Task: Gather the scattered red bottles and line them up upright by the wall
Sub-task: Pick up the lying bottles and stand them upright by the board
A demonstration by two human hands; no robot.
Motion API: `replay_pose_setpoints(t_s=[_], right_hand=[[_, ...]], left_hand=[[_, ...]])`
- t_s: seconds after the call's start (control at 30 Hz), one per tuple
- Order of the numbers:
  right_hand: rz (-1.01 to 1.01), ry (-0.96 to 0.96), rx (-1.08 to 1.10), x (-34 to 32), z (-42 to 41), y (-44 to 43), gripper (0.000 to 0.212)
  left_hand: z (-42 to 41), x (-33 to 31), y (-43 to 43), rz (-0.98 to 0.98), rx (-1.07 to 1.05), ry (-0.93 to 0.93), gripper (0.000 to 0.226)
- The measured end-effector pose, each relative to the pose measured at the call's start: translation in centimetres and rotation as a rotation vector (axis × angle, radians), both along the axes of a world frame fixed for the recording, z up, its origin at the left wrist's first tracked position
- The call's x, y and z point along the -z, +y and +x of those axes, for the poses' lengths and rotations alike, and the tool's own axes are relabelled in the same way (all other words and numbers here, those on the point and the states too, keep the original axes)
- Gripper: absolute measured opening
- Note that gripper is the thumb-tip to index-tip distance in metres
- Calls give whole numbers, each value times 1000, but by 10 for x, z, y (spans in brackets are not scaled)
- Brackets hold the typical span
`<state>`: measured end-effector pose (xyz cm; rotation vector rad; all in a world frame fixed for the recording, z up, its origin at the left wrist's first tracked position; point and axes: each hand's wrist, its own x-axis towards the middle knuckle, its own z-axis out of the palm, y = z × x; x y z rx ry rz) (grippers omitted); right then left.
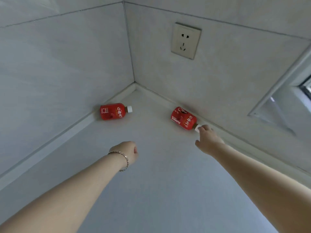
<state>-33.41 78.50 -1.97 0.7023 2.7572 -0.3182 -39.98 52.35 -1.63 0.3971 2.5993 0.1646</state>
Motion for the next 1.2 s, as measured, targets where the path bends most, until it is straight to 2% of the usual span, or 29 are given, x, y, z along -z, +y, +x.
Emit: replay_pose_setpoints(t_s=[0.07, 0.2, 0.27, 0.4, 0.5, 0.57, 0.7, 0.83, 0.97, 1.07, 1.13, 1.2], right_hand=[[-12, 18, 70, 19, -31, 11, 53], [-156, 97, 285, 52, -63, 19, 46], [-148, 144, 313, 61, -66, 20, 46], [4, 114, 147, 56, -49, 14, 38], [18, 236, 76, 23, -36, 6, 38], [70, 296, 15, -2, -38, 2, 38], [86, 127, -67, -15, -50, -9, 34], [90, 157, -47, -5, -52, -16, 32], [128, 149, -41, -3, -54, -16, 39], [110, 128, -25, -3, -55, -17, 41], [108, 112, -12, -4, -55, -19, 40], [103, 106, -2, -5, -54, -20, 37]], left_hand=[[-25, 11, 6, 1, 0, 12, 11], [-58, 29, 11, 53, 9, 15, 10], [-65, 35, 10, 66, 19, 6, 14], [-66, 45, 4, 139, -10, -31, 13], [-65, 46, 4, 177, -21, -10, 21], [-69, 43, 7, 195, -3, 56, 25], [-100, 31, 19, 207, 81, 298, 36], [-145, 35, 15, 63, 174, 471, 64], [-181, 52, -2, -73, 16, 379, 87], [-186, 60, -3, -101, 2, 446, 75], [-183, 60, 0, -168, 62, 520, 60], [-178, 57, 4, -254, 147, 537, 54]])
